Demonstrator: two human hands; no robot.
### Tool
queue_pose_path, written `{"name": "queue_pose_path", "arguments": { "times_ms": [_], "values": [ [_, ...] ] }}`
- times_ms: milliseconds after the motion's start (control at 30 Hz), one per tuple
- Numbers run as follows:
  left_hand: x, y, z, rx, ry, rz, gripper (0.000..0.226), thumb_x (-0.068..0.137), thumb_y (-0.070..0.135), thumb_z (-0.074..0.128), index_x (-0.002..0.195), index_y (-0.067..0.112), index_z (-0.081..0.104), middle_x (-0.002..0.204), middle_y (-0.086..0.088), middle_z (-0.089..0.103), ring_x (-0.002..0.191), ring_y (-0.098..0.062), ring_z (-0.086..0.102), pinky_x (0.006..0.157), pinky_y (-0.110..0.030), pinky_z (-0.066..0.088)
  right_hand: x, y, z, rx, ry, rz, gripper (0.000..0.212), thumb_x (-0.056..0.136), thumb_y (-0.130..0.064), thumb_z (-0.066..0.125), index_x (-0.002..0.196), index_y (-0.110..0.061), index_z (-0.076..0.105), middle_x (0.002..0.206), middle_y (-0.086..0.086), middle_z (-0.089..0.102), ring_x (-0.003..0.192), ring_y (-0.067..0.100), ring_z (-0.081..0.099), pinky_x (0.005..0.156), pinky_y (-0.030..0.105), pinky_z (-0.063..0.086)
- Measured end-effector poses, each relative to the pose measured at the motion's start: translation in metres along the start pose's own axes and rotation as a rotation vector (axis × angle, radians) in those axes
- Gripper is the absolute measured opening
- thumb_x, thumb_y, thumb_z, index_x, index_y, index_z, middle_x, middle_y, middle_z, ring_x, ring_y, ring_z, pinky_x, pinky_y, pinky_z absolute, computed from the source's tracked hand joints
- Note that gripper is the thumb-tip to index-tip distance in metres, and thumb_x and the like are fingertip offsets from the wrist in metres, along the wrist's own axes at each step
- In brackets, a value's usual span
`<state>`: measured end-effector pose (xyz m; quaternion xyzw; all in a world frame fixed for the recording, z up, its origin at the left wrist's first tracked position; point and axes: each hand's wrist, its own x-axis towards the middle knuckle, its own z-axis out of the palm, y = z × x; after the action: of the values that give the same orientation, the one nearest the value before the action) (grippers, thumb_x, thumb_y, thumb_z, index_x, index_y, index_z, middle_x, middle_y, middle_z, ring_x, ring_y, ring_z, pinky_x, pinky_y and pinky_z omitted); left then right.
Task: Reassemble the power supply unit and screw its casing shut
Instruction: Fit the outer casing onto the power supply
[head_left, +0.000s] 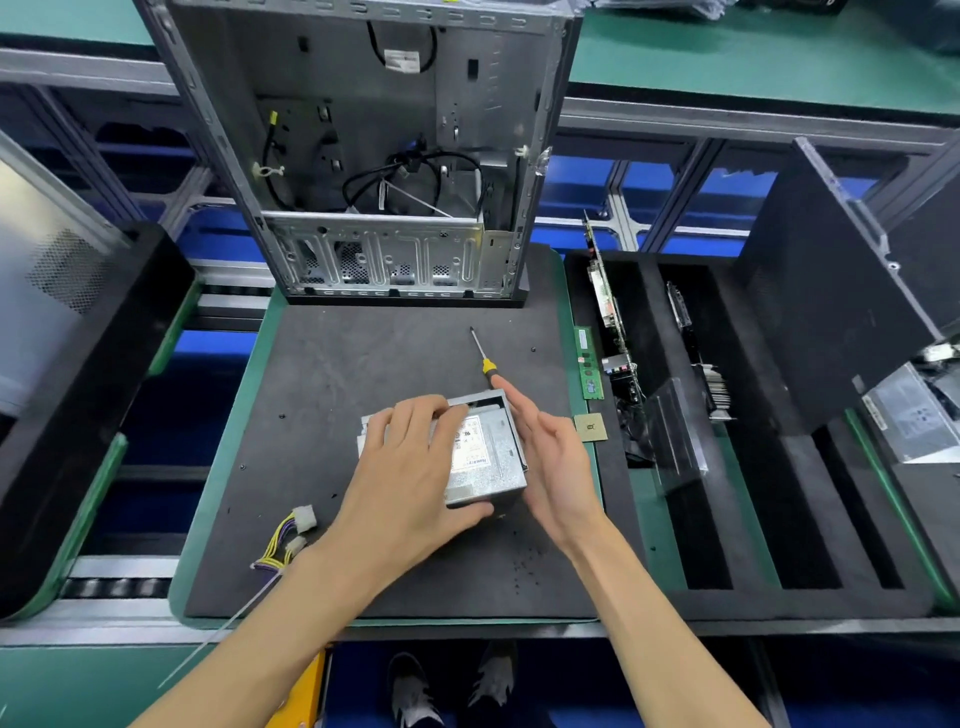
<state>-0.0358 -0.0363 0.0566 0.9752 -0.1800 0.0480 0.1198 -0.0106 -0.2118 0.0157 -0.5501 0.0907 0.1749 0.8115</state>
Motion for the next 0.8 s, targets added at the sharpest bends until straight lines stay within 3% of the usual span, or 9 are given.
{"name": "queue_pose_path", "arguments": {
  "times_ms": [300,600,800],
  "values": [
    [0.018,0.002,0.001,-0.068,-0.019,-0.014,0.091,0.047,0.070,0.071,0.113,0.009,0.057,0.106,-0.004,0.048,0.093,-0.026,0.044,0.080,-0.035,0.027,0.005,0.004,-0.001,0.051,0.018,0.008,0.054,0.109,-0.028,0.017,0.140,-0.025,0.060,0.141,-0.002,0.064,0.136,0.014,0.054,0.116,0.036,0.039],
    [0.026,-0.001,0.003,-0.109,-0.009,-0.001,0.087,0.047,0.072,0.065,0.109,0.012,0.055,0.102,-0.002,0.045,0.090,-0.025,0.042,0.080,-0.036,0.030,0.005,0.007,0.002,-0.040,0.015,-0.003,0.049,0.109,-0.026,0.019,0.138,-0.026,0.059,0.136,0.000,0.066,0.122,0.008,0.061,0.093,0.021,0.048],
    [0.024,-0.002,0.004,-0.122,0.002,-0.002,0.089,0.047,0.074,0.066,0.112,0.013,0.056,0.104,-0.001,0.045,0.092,-0.022,0.042,0.082,-0.036,0.030,0.001,0.003,0.010,-0.157,0.009,-0.053,0.049,0.094,-0.046,0.042,0.138,-0.027,0.056,0.134,0.003,0.066,0.115,0.009,0.063,0.097,0.028,0.048]
  ]
}}
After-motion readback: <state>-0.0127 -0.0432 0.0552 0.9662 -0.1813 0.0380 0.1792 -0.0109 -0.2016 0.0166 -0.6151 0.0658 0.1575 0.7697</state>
